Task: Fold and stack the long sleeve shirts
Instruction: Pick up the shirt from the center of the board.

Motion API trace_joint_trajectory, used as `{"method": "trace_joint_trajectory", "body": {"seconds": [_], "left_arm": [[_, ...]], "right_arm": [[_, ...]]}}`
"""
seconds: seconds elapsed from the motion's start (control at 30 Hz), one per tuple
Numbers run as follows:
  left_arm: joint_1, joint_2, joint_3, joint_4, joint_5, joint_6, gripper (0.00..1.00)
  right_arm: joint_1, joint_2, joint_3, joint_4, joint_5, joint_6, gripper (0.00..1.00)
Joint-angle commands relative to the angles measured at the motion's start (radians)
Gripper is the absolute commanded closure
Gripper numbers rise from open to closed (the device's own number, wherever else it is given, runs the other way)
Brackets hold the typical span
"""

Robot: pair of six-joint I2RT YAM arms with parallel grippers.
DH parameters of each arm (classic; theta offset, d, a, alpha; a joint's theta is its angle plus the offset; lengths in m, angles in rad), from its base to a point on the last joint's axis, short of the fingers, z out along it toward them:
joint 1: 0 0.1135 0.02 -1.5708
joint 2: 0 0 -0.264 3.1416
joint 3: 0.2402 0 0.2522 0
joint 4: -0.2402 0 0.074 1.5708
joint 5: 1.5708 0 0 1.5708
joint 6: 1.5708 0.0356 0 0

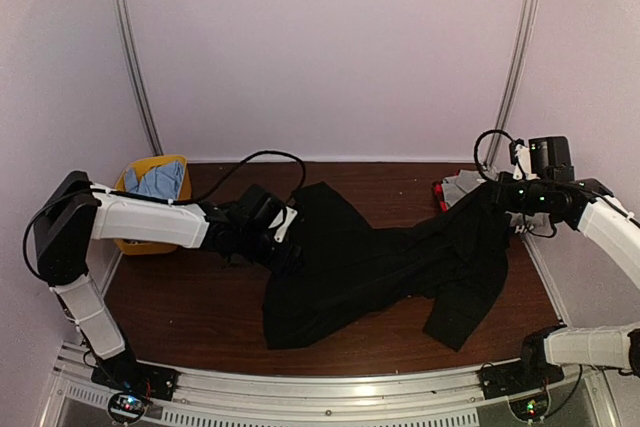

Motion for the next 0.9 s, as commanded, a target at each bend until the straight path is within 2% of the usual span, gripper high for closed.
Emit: {"method": "trace_joint_trajectory", "body": {"seconds": [0.0,0.43,0.87], "left_arm": [[0.004,0.077,0.055,0.025,0.108,0.019,0.34],[0.025,0.192,0.079,0.065,0.210,-0.013,0.41],[0.031,0.206,0.099,0.107,0.217,-0.012,0.72]], "right_arm": [[-0.007,-0.008,-0.011,0.018,-0.009,-0.009,1.00],[-0.007,-0.014,-0.017,0.017,-0.012,-0.009,1.00],[-0.007,-0.014,-0.024,0.016,-0.019,-0.009,1.00]]}}
